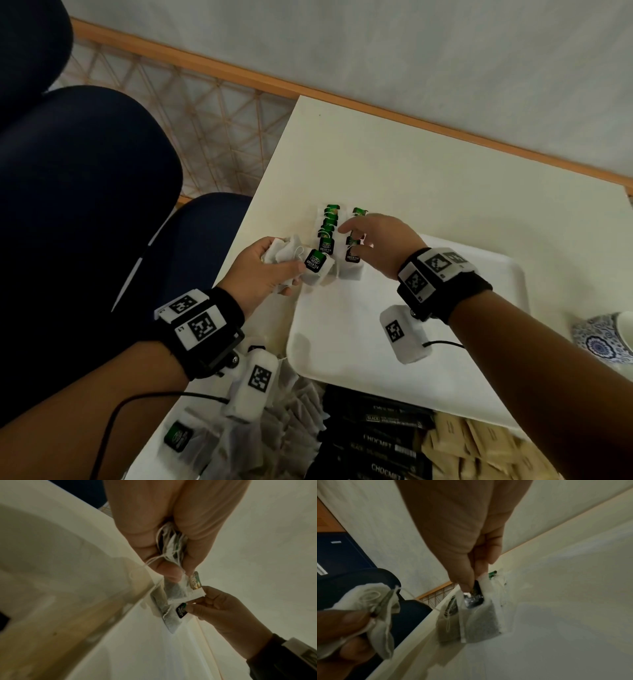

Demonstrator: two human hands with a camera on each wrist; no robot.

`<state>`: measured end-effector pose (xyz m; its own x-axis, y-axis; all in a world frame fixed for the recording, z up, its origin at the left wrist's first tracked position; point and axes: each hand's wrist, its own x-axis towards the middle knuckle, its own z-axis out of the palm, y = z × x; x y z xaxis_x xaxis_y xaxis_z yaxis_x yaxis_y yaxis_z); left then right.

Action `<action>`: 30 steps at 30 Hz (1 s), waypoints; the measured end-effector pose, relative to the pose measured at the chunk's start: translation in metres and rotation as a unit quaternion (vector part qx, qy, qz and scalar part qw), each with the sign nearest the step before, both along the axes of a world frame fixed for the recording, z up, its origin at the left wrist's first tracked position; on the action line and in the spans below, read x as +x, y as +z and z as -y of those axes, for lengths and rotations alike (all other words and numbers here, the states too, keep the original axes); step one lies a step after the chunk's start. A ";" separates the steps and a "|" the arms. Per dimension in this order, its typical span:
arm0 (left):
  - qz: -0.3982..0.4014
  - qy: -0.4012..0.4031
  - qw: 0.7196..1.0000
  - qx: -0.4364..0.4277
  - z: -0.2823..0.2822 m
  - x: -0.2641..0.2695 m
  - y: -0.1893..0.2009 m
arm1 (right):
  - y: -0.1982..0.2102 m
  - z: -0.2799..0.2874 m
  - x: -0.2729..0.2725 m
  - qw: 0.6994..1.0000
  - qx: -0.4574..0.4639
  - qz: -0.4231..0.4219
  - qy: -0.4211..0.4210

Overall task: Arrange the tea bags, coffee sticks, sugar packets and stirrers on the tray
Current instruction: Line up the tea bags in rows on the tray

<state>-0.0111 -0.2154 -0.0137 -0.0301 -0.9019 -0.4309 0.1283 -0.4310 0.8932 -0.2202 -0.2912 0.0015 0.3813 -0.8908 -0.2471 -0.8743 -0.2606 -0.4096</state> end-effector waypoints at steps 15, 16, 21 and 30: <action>-0.002 0.053 0.999 -0.004 -0.004 0.016 0.002 | 0.015 -0.036 0.037 0.987 0.103 0.120 -0.029; -0.004 0.064 0.998 0.001 -0.005 0.021 0.001 | 0.014 -0.036 0.038 0.987 0.118 0.104 -0.021; -0.019 0.065 0.997 0.034 -0.005 0.032 0.001 | 0.008 -0.029 0.036 0.994 0.091 0.052 -0.033; -0.002 -0.017 0.999 0.040 -0.005 0.013 0.002 | -0.003 -0.011 0.035 0.997 0.042 0.024 -0.059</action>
<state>0.0017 -0.2108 -0.0116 -0.0616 -0.8634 -0.5008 0.1149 -0.5045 0.8557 -0.1855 -0.2807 -0.0013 0.2884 -0.9070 -0.3070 -0.8755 -0.1199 -0.4682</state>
